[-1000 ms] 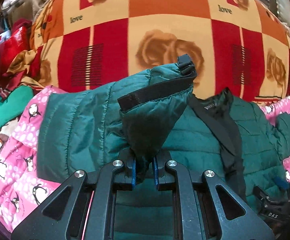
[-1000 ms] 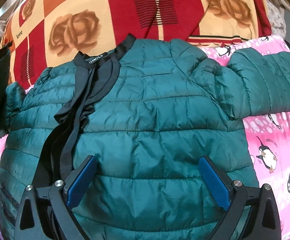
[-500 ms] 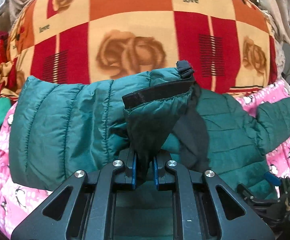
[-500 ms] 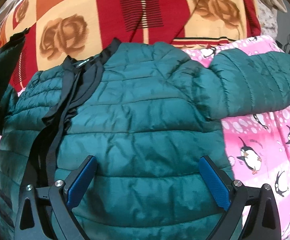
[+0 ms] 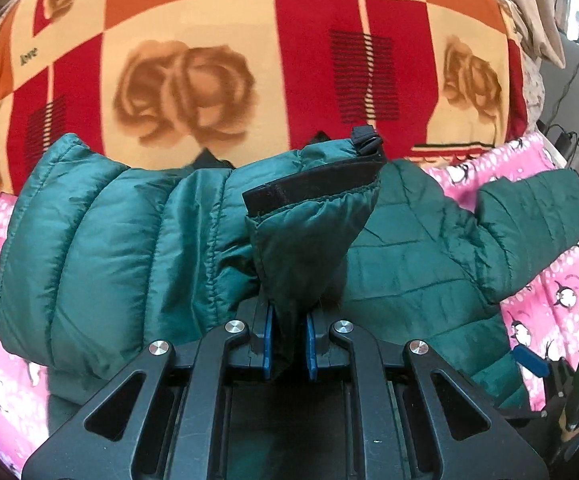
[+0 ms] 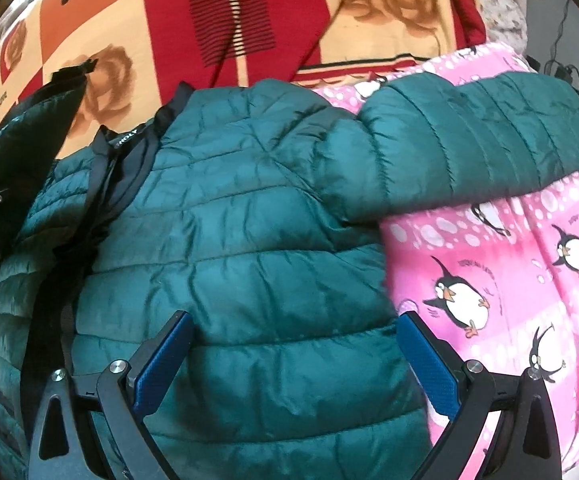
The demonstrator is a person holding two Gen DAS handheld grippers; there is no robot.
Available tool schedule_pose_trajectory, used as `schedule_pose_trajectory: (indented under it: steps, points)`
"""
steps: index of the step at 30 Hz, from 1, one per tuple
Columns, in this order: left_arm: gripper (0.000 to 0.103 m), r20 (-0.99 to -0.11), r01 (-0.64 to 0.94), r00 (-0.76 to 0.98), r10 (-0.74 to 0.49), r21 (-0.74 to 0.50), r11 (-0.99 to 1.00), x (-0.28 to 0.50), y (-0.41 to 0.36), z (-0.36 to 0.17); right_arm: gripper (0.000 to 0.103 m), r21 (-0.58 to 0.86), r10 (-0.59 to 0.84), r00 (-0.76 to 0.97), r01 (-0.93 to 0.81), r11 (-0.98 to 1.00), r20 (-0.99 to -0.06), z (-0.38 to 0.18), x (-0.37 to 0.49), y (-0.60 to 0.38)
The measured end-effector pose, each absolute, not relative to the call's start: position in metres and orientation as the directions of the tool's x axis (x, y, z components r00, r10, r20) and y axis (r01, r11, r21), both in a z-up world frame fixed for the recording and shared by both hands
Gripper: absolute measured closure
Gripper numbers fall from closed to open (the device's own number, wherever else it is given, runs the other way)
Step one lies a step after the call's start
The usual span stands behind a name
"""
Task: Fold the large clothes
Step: 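Carry the held sleeve across the jacket body toward the other sleeve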
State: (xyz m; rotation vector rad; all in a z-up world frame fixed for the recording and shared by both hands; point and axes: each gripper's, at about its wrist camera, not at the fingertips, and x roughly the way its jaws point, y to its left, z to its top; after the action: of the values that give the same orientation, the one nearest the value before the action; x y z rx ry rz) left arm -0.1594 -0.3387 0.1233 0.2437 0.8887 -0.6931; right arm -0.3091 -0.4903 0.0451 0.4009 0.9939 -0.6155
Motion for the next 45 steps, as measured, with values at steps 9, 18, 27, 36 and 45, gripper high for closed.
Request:
schedule_pose_trajectory:
  steps: [9, 18, 27, 36, 45]
  points:
    - [0.091, -0.808, 0.663, 0.356, -0.47, -0.136, 0.736, -0.163, -0.37, 0.104, 0.002, 0.1, -0.246, 0.415, 0.655, 0.749, -0.876, 0.036, -0.322, -0.496]
    - [0.092, -0.824, 0.68, 0.34, -0.454, -0.119, 0.724, -0.167, -0.388, 0.087, 0.002, 0.11, -0.241, 0.431, 0.646, 0.756, -0.87, 0.035, -0.327, -0.495]
    - [0.091, -0.831, 0.689, 0.329, -0.448, -0.113, 0.716, -0.169, -0.394, 0.079, 0.001, 0.106, -0.247, 0.433, 0.644, 0.758, -0.867, 0.033, -0.327, -0.494]
    - [0.054, -0.815, 0.7, 0.2, -0.544, -0.269, 0.661, -0.167, -0.38, 0.091, 0.001, 0.104, -0.248, 0.432, 0.643, 0.759, -0.867, 0.033, -0.327, -0.494]
    - [0.039, -0.777, 0.653, 0.381, -0.501, -0.157, 0.741, -0.137, -0.297, 0.138, 0.001, 0.192, -0.218, 0.506, 0.638, 0.746, -0.834, 0.063, -0.327, -0.498]
